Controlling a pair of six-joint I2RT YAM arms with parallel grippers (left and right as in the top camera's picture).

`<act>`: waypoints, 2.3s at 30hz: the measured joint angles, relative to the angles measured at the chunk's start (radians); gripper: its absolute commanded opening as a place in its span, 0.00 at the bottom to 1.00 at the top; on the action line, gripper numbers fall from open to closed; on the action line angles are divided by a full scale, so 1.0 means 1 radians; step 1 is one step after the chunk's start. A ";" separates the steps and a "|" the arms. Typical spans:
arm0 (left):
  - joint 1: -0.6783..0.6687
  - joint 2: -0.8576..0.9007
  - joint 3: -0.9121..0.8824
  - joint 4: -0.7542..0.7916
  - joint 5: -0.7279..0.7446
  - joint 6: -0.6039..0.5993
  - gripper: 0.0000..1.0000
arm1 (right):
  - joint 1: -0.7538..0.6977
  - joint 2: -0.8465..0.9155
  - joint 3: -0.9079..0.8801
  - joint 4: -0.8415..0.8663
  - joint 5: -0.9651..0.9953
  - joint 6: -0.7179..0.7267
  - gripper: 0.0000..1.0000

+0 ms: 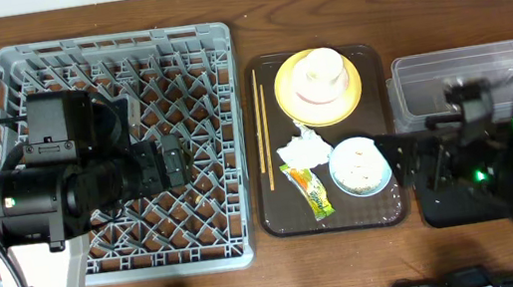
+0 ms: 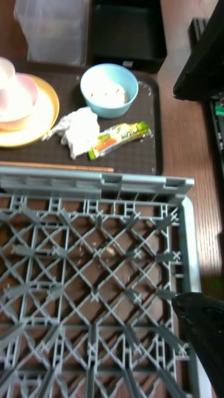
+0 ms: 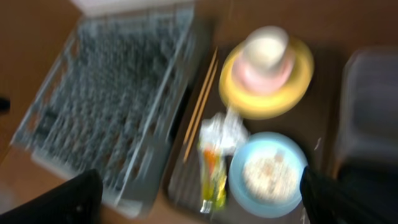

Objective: Sort waste into correct bins and load items into the dishwasher rack
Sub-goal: 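Reach the right gripper to the light-blue rice bowl and grasp its rim, then lift the blue bowl with the right gripper over the clear bin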

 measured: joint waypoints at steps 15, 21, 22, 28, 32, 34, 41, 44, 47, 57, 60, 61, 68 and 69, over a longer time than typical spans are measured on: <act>0.000 0.000 0.000 0.009 -0.069 0.000 0.99 | 0.338 0.354 0.076 -0.095 0.071 -0.010 0.31; 0.000 0.000 0.000 0.009 -0.069 0.000 0.99 | 0.425 0.382 -0.013 -0.045 0.225 0.077 0.32; 0.000 0.000 0.000 0.009 -0.069 0.000 0.99 | 0.431 0.385 -0.031 -0.027 0.245 0.087 0.32; 0.000 0.000 0.000 0.009 -0.071 0.000 0.99 | 0.452 0.399 -0.175 0.129 0.335 0.134 0.30; 0.000 0.000 0.000 0.009 -0.072 0.000 0.99 | 0.452 0.399 -0.269 0.220 0.386 0.145 0.27; 0.000 0.000 0.000 0.009 -0.072 0.000 0.99 | 0.452 0.400 -0.319 0.268 0.402 0.148 0.28; 0.000 0.000 0.000 0.009 -0.072 0.000 0.99 | 0.452 0.425 -0.443 0.420 0.425 0.149 0.29; 0.000 0.000 0.000 0.009 -0.072 0.000 0.99 | 0.452 0.442 -0.477 0.469 0.428 0.149 0.29; 0.000 0.000 0.000 0.009 -0.072 0.000 0.99 | 0.452 0.462 -0.496 0.497 0.430 0.149 0.27; 0.000 0.000 0.000 0.009 -0.072 0.000 0.99 | 0.452 0.568 -0.505 0.548 0.431 0.100 0.19; 0.000 0.000 0.000 0.009 -0.072 0.000 0.99 | 0.452 0.593 -0.505 0.550 0.432 0.084 0.02; 0.000 0.000 0.000 0.009 -0.072 0.000 0.99 | 0.452 0.594 -0.505 0.553 0.442 0.076 0.01; 0.000 0.000 0.000 0.009 -0.072 0.000 0.99 | 0.452 0.588 -0.470 0.513 0.476 0.072 0.01; 0.000 0.000 0.000 0.009 -0.072 0.000 0.99 | 0.452 0.588 -0.451 0.488 0.477 0.072 0.01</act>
